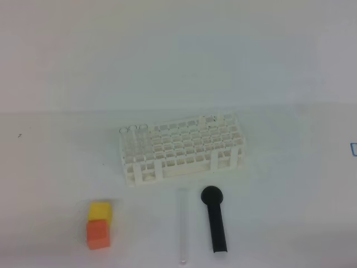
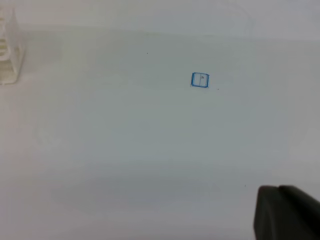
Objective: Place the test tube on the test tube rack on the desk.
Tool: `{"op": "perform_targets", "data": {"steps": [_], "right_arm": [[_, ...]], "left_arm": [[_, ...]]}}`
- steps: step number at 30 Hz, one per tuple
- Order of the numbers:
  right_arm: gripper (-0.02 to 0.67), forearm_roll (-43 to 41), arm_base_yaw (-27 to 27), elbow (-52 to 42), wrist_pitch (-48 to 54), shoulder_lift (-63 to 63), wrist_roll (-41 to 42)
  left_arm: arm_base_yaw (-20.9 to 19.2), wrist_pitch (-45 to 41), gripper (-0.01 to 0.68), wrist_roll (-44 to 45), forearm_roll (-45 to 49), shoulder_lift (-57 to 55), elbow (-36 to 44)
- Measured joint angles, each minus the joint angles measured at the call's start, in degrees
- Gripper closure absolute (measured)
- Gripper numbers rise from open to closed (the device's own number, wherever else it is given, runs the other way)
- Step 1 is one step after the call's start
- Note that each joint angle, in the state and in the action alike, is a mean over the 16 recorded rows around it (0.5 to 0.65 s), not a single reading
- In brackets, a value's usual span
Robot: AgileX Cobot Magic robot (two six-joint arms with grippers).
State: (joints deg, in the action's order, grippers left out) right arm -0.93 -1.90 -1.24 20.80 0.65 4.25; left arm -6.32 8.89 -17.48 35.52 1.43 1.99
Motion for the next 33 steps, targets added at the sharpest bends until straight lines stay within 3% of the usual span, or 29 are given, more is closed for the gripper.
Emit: {"op": "perform_targets", "data": {"steps": [8,24,29,33], "right_arm": [[0.65,0.0,0.0,0.0,0.0,0.0,0.0],[0.65,0.0,0.0,0.0,0.0,0.0,0.0],[0.65,0.0,0.0,0.0,0.0,0.0,0.0],[0.65,0.0,0.0,0.0,0.0,0.0,0.0]], "left_arm": [[0.0,4.5,0.674,-2.0,0.0,0.0,0.0],[0.1,27.0,0.674,-34.7,-5.1,0.0,-0.2],[0.1,25.2,0.674,-44.0,-2.8,-0.1,-2.4],[0.1,20.6,0.674,-56.0,5.8,-1.3,-6.7]]}}
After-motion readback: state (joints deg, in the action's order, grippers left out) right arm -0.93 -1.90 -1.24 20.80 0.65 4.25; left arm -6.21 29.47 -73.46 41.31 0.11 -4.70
